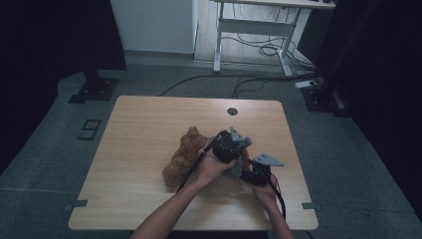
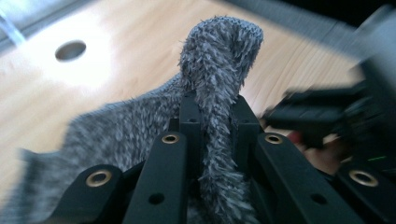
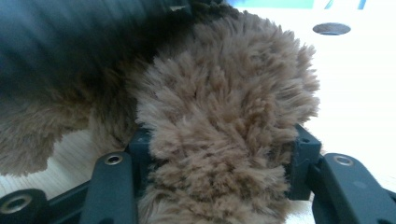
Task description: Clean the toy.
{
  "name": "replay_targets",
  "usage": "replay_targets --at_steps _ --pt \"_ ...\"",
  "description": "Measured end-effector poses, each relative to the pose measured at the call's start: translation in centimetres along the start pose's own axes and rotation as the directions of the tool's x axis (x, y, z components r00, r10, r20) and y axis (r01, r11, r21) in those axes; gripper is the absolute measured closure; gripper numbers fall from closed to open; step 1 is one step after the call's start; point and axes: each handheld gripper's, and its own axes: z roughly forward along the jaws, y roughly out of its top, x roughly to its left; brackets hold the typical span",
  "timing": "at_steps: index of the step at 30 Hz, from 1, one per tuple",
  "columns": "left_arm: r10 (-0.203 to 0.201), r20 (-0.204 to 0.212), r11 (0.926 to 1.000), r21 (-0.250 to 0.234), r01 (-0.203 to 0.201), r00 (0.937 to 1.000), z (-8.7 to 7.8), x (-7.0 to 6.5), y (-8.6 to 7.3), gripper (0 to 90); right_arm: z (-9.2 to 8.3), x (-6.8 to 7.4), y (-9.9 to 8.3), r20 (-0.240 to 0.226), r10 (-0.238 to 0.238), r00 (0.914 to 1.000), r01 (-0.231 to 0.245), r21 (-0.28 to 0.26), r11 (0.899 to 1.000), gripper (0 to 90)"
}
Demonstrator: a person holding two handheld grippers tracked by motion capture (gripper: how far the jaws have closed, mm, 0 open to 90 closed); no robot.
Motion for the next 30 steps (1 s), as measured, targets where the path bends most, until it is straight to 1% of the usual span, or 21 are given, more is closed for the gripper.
replay_targets --at_steps 1,2,3,5,6,7,9,10,11,12,14,16,18,21,22,24,26,27,28,29,30 --pt "-0.018 0.01 0.9998 -0.011 0.019 0.9998 0.3 0.3 -0.5 78.7 0.0 0.0 0.0 0.002 -0.002 1.0 0.002 0.0 1.0 44.3" --pt "-0.052 0.032 0.998 -0.034 0.053 0.9981 0.2 0.8 -1.1 78.8 0.0 0.0 -0.1 0.005 0.001 1.0 -0.001 0.004 1.0 44.3" --pt "-0.07 0.033 0.9967 -0.038 0.071 0.997 0.0 1.2 -1.3 78.9 0.1 0.0 -0.1 0.005 0.003 1.0 -0.003 0.001 1.0 44.3" --pt "-0.066 -0.034 0.9976 -0.022 0.065 0.9973 -0.7 2.0 -1.7 79.1 0.1 0.0 -0.1 0.009 0.0 1.0 0.0 0.003 1.0 44.4" --pt "-0.06 -0.061 0.9982 -0.012 0.059 0.9964 -1.0 2.3 -1.9 79.1 0.1 0.0 -0.1 0.009 0.0 1.0 0.0 0.002 1.0 44.4" --pt "-0.071 -0.073 0.9975 -0.007 0.071 0.9948 -1.4 3.2 -2.5 79.1 0.1 0.0 -0.1 0.01 0.001 1.0 -0.001 0.001 1.0 44.3" --pt "-0.126 -0.05 0.9917 -0.033 0.124 0.9908 -2.3 4.4 -3.3 79.1 0.1 0.1 -0.1 0.01 -0.007 0.9999 0.007 -0.001 1.0 44.3" --pt "-0.147 -0.053 0.9882 -0.051 0.144 0.9877 -3.1 5.2 -3.8 79.1 0.1 0.2 -0.1 0.014 -0.009 0.9999 0.009 -0.002 1.0 44.4" --pt "-0.149 -0.065 0.9877 -0.059 0.145 0.9868 -3.5 5.5 -4.0 79.1 0.1 0.2 -0.1 0.016 -0.011 0.9998 0.011 -0.002 1.0 44.4" --pt "-0.145 -0.091 0.9879 -0.068 0.139 0.9852 -4.3 6.0 -4.4 79.2 0.1 0.2 -0.1 0.017 -0.01 0.9998 0.01 -0.002 1.0 44.4" --pt "-0.153 -0.115 0.9865 -0.076 0.145 0.9815 -5.3 6.9 -5.0 79.2 0.1 0.1 -0.1 0.013 -0.004 0.9999 0.004 -0.004 1.0 44.4" --pt "-0.175 -0.124 0.9825 -0.087 0.165 0.9768 -6.2 8.0 -6.0 79.2 0.1 0.1 -0.2 0.012 -0.001 0.9999 0.001 -0.006 1.0 44.4" --pt "-0.189 -0.127 0.9797 -0.092 0.178 0.9737 -6.9 8.8 -6.9 79.2 0.1 0.1 -0.2 0.014 -0.002 0.9999 0.002 -0.007 1.0 44.4" --pt "-0.217 -0.119 0.9726 -0.11 0.205 0.9689 -7.5 9.5 -8.0 79.2 0.1 0.2 -0.2 0.016 -0.005 0.9999 0.005 -0.007 1.0 44.4" --pt "-0.229 -0.117 0.9694 -0.116 0.216 0.9663 -7.8 9.8 -8.4 79.2 0.1 0.2 -0.2 0.016 -0.007 0.9998 0.007 -0.008 1.0 44.4" --pt "-0.239 -0.129 0.9675 -0.117 0.224 0.9625 -8.3 10.3 -8.9 79.1 0.1 0.2 -0.2 0.016 -0.006 0.9998 0.006 -0.008 1.0 44.4" --pt "-0.236 -0.18 0.9704 -0.097 0.222 0.955 -8.6 10.9 -9.9 79.1 0.1 0.1 -0.2 0.015 0.002 0.9999 -0.002 -0.004 1.0 44.4" --pt "-0.249 -0.193 0.9683 -0.072 0.239 0.9492 -8.6 11.5 -10.8 79.1 0.1 0.1 -0.3 0.014 0.005 0.9999 -0.005 -0.007 1.0 44.4" --pt "-0.272 -0.177 0.9622 -0.054 0.267 0.9457 -8.4 12.0 -11.7 79.1 0.1 0.0 -0.3 0.011 0.008 0.9999 -0.008 -0.007 1.0 44.4" --pt "-0.285 -0.164 0.9583 -0.037 0.283 0.9443 -8.1 12.2 -12.5 79.2 0.1 -0.1 -0.3 0.01 0.012 0.9999 -0.012 -0.006 1.0 44.4" --pt "-0.301 -0.149 0.953 -0.008 0.303 0.942 -7.5 12.4 -13.5 79.1 0.1 -0.1 -0.3 0.009 0.013 0.9999 -0.013 -0.005 1.0 44.4"
